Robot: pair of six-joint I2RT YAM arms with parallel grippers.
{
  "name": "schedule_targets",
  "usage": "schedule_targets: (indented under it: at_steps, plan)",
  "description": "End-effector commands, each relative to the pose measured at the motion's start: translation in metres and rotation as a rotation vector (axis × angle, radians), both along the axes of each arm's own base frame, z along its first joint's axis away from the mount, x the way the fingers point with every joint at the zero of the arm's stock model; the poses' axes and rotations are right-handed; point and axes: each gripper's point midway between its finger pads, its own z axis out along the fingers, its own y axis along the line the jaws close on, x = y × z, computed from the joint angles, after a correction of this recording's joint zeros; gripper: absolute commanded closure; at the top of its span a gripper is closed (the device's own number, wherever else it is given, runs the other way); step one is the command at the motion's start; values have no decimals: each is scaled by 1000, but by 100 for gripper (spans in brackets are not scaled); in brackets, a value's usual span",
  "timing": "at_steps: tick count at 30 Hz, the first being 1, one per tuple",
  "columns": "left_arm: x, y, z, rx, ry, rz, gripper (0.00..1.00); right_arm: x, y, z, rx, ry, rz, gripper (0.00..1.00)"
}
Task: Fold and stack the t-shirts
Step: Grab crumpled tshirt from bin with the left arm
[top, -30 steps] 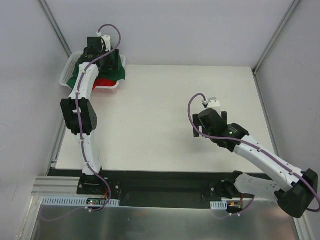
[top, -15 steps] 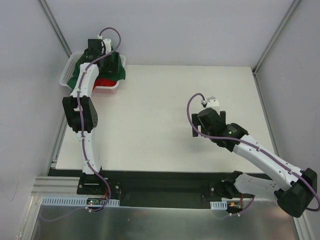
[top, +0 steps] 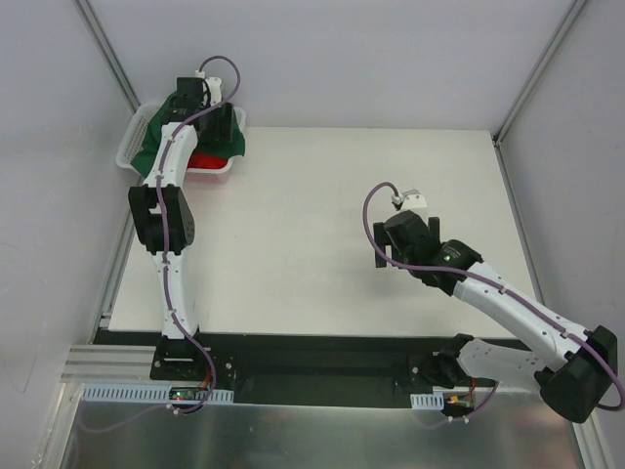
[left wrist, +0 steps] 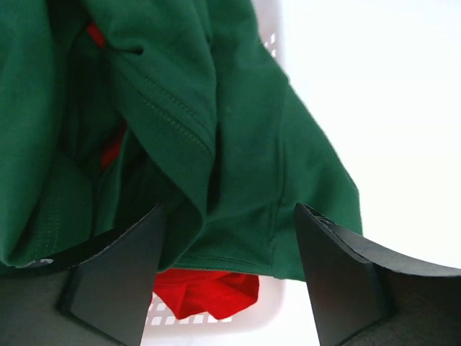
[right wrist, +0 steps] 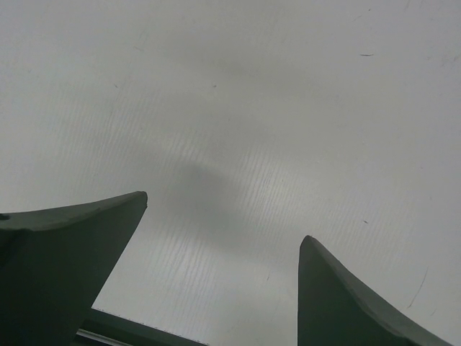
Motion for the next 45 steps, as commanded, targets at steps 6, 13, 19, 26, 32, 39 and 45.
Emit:
schedule_targets:
  at_steps: [6, 13, 19, 26, 32, 39, 45]
  plan:
    - [-6, 13, -1, 76, 8, 47, 43, 5, 9, 7, 31, -19, 10, 4]
    - [-11, 10, 26, 55, -35, 41, 56, 4, 10, 4, 39, -12, 10, 4]
    - [-18, 5, 57, 43, -90, 25, 55, 1, 10, 1, 48, -4, 12, 4]
    - [-16, 11, 83, 57, -149, 49, 99, -2, 9, 3, 56, -5, 12, 4]
    - [-13, 8, 62, 40, -108, 42, 66, -3, 4, 6, 46, -12, 8, 4]
    - [-10, 13, 46, 50, -82, 58, 41, -2, 8, 4, 48, -4, 9, 4]
    - [-5, 12, 22, 46, -43, 57, 42, 0, 6, 5, 35, -11, 8, 4]
